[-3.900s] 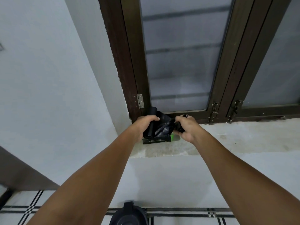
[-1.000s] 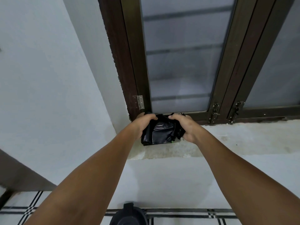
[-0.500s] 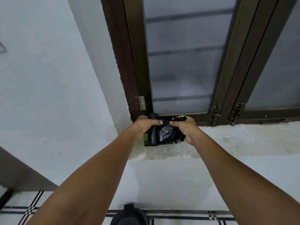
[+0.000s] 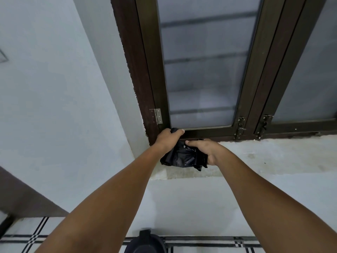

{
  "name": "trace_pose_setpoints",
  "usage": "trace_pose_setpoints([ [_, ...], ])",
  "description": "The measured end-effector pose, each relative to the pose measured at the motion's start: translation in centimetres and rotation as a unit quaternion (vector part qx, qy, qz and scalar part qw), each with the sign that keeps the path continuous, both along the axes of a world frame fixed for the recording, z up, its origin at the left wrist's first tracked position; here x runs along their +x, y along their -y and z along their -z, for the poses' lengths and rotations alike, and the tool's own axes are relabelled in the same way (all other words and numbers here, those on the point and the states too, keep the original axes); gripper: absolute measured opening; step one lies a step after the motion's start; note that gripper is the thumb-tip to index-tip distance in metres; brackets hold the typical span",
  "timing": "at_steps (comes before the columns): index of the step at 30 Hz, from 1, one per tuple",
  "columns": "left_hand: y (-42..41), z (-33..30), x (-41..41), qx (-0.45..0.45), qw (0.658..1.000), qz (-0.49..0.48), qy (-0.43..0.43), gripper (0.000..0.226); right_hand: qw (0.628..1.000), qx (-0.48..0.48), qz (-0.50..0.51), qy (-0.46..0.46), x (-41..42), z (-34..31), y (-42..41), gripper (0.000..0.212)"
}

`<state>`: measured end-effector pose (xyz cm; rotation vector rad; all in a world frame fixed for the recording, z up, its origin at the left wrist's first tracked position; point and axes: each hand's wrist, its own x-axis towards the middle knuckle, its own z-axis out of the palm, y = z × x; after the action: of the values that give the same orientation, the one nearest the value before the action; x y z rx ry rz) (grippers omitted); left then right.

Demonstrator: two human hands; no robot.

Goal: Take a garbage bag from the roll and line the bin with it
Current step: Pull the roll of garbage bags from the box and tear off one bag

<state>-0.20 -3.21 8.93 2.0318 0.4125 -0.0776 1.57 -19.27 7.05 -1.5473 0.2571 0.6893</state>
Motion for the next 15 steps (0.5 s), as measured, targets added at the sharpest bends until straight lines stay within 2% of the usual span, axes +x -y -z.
trace_pose_setpoints([
  [3,0.5,-0.8,-0.2,-0.012,1.000,-0.009,-0.025,0.047,1.000,-0.012,-0.001,-0.012,0.0,-0.1,0.0,0.038],
  [7,0.1,-0.5,-0.3,-0.013,0.997,0.052,-0.048,0.033,0.999,-0.010,0.034,0.028,0.4,0.2,0.2,0.041],
  [11,-0.4,0.5,-0.4,-0.017,0.995,0.082,-0.049,0.046,0.997,-0.031,0.045,0.054,0.4,0.5,0.4,0.030],
  [15,-0.6,0.6,-0.7,-0.083,0.991,0.083,-0.066,0.051,0.997,-0.071,-0.012,0.039,0.4,0.4,0.3,0.050],
])
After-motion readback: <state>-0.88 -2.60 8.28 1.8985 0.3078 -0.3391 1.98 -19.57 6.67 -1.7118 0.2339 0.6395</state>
